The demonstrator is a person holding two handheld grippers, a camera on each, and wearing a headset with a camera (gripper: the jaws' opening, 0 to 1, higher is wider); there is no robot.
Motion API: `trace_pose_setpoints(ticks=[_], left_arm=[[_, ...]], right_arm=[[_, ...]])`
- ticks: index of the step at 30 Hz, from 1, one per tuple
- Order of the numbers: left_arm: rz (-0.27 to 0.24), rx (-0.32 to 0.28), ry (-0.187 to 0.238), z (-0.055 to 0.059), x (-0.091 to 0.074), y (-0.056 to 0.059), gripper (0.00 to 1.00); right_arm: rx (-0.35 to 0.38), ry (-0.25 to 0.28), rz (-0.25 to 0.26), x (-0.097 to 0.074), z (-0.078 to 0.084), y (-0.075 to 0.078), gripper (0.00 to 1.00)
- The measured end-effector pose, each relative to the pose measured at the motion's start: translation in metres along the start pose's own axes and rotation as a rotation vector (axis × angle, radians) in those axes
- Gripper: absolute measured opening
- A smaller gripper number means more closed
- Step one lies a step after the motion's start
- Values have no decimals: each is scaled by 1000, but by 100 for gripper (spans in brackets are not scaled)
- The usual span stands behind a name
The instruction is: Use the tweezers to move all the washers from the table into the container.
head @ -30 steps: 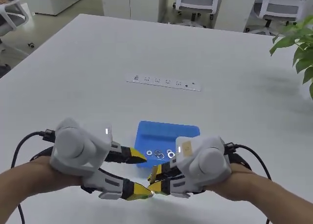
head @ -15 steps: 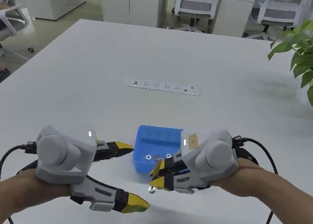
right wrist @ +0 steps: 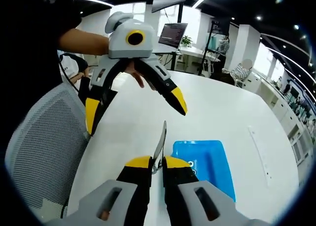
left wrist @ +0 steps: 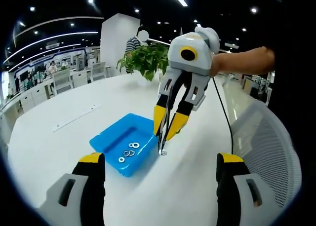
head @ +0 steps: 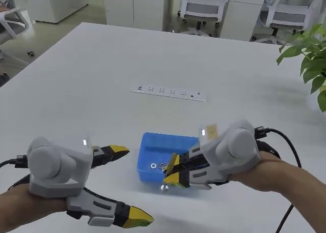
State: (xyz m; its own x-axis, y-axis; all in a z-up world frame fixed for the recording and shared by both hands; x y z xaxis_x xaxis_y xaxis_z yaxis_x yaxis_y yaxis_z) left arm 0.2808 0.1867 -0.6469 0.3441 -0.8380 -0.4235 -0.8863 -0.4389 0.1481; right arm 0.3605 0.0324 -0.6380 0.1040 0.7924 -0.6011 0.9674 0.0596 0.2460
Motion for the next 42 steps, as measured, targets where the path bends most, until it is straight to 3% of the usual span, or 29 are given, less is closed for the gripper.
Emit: trace_pose_setpoints(ticks=[17, 28, 42], left_arm=[[-17, 27, 12, -9, 2, -8, 99], [-23, 32, 17, -17, 4, -8, 99], [-16, 34, 17, -19, 10, -20, 98]], right_arm=[[11, 5, 56, -6, 7, 31, 9], [5, -5, 92, 1, 20, 45, 9], [24, -26, 104, 13, 38, 56, 9]])
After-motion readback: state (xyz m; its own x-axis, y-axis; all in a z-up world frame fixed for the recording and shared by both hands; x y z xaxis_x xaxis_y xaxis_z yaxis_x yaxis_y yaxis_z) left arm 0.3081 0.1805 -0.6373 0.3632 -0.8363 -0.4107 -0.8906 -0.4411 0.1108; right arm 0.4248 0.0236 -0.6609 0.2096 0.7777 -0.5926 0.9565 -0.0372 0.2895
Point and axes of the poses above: the centre of the closed fingertips' face, and the gripper's own axes: x roughly forward along the fingers, y roughly to its right, z roughly out of its underside, the point moved 9 cm from there along -x, roughly backward along the fingers, and after that the axes turned 13 degrees about z, right-handed, at the moved point
